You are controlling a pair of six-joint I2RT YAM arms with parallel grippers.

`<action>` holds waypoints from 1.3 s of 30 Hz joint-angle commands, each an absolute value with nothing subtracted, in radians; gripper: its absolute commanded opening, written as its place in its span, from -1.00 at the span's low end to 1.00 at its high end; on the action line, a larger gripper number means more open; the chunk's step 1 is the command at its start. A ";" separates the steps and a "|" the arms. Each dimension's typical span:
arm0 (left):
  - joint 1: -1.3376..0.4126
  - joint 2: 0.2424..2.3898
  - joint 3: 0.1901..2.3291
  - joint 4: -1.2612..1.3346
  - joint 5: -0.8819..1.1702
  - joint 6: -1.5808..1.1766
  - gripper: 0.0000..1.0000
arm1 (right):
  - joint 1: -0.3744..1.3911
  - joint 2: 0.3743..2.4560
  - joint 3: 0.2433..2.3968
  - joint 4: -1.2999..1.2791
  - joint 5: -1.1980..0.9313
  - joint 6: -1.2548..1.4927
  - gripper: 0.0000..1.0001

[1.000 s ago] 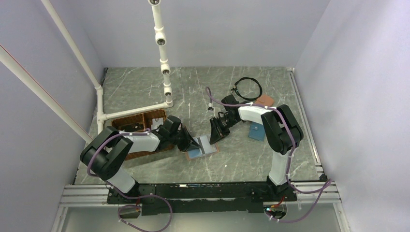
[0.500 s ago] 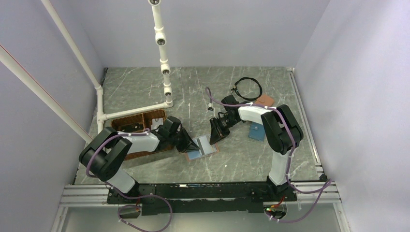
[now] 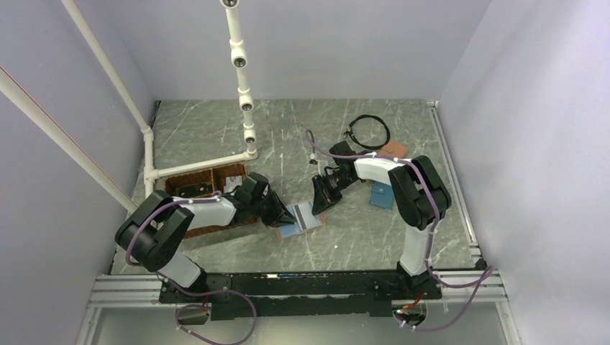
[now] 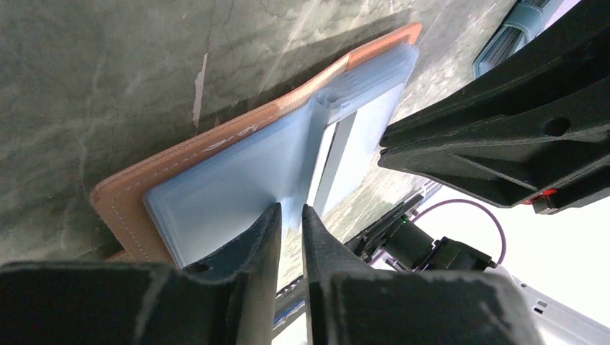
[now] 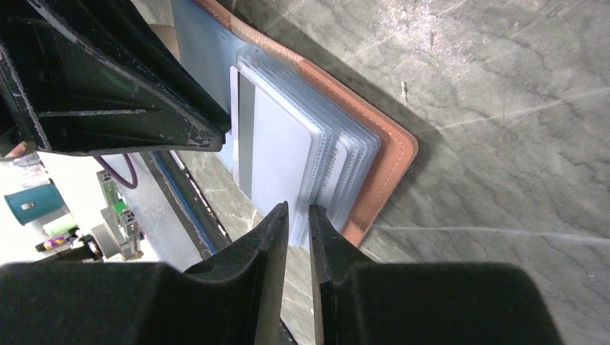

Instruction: Take the credit cards out of the card holder

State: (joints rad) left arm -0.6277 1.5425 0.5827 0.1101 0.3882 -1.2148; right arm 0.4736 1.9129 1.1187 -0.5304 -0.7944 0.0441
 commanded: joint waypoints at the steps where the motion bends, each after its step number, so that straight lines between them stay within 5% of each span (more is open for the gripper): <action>1: -0.620 1.525 0.581 0.137 0.370 -1.225 -0.50 | 0.474 1.963 1.078 -0.541 -0.583 -0.037 -0.57; 11: -0.624 1.592 0.603 0.193 0.384 -1.243 -0.18 | 0.474 1.963 1.078 -0.541 -0.587 -0.037 -0.57; 22: -0.629 1.666 0.635 0.245 0.410 -1.249 -0.51 | 0.475 1.970 1.081 -0.544 -0.589 -0.036 -0.57; 25: -0.629 1.660 0.637 0.227 0.406 -1.244 -0.97 | 0.474 1.970 1.080 -0.544 -0.582 -0.038 -0.57; 39: -0.601 1.508 0.568 0.130 0.367 -1.229 -1.00 | 0.474 1.970 1.080 -0.546 -0.531 -0.035 -0.56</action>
